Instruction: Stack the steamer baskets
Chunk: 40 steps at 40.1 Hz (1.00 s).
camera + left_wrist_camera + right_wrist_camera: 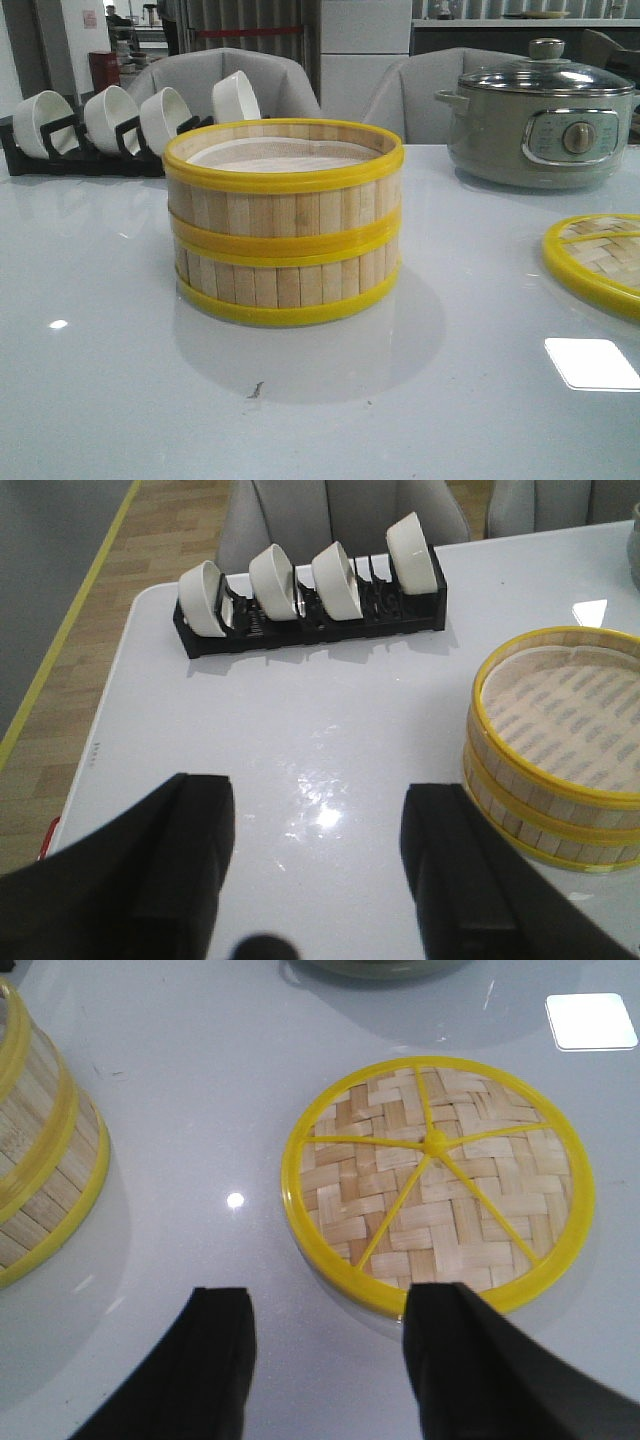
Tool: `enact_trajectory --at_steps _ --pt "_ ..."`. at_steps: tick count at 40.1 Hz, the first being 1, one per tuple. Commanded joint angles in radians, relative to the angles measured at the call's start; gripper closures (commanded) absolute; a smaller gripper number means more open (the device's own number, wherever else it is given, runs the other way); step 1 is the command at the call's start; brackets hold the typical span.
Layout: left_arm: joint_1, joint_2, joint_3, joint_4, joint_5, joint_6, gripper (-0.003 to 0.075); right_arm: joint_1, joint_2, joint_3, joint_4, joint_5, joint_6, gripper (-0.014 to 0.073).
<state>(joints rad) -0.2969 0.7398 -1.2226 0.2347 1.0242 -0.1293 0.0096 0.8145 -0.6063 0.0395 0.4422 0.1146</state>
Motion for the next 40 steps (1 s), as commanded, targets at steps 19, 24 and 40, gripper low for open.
enact_trajectory --at_steps 19,24,40 --pt "-0.042 -0.107 0.225 0.063 -0.136 -0.054 0.0278 0.0 -0.001 -0.037 -0.01 -0.063 -0.002 0.0139" --pt "-0.069 -0.107 0.238 0.077 -0.136 -0.056 0.0278 0.0 -0.001 -0.037 -0.01 -0.056 -0.002 0.0139" --pt "-0.072 -0.107 0.238 0.083 -0.144 -0.096 0.0319 0.0 -0.001 -0.037 -0.01 -0.051 -0.002 0.0139"
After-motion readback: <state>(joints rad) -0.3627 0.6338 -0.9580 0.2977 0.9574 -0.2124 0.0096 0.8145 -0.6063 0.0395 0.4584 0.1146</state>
